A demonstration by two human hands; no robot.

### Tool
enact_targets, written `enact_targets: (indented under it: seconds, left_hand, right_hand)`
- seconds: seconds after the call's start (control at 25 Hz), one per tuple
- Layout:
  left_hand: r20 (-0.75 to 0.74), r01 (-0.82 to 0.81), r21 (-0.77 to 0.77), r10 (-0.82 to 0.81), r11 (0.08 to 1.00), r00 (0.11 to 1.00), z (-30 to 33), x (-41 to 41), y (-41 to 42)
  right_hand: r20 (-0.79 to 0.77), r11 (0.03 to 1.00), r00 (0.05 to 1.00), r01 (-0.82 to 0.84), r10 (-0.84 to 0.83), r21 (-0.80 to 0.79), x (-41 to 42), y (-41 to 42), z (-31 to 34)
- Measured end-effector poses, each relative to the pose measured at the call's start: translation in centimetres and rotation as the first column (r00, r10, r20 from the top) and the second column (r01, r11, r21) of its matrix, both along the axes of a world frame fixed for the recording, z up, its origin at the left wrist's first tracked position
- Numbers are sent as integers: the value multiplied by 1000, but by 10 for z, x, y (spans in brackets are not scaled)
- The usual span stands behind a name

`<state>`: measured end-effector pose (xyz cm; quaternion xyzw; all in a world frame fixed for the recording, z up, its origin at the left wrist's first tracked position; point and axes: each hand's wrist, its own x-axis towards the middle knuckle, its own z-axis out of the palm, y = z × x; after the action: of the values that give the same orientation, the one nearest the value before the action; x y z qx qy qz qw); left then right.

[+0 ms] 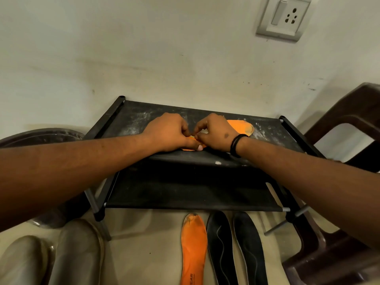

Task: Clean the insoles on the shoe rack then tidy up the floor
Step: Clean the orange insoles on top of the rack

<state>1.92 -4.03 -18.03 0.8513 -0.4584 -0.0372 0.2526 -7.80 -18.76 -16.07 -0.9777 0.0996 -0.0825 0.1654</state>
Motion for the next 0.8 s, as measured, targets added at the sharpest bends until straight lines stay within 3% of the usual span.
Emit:
enact_targets:
  seconds: [0.08, 0.2, 0.28, 0.52, 0.6, 0.72, 0.8]
  left_hand:
    - [6, 2, -3, -2, 1000, 1000, 2, -2, 0]
    - [-5, 11, -4, -11, 1000, 1000, 4, -3, 0]
    - [-2, 10, -1, -10, 1000, 1000, 3, -3, 0]
    - [13, 2, -2, -2, 1000, 1000, 2, -2, 1]
    - [6, 6, 7, -6, 1000, 1000, 4, -4, 0]
    - [24, -7, 14, 7, 1000, 1000, 6, -6, 0]
    - [32, -9, 18, 8, 1000, 999, 5, -5, -1]
  right_hand:
    - [-8, 998, 1000, -26, 26, -61, 2, -6, 1]
    - [7, 968, 992, 121, -123, -218, 7, -28, 7]
    - [30, 961, 981, 193, -190, -198, 8, -33, 7]
    - [-100, 941, 986, -159, 135, -299, -8, 2, 8]
    - [-110, 924, 990, -122, 87, -361, -7, -14, 9]
    - [-61, 945, 994, 63, -87, -321, -3, -35, 8]
    - [-24, 953, 998, 50, -60, -300, -3, -25, 7]
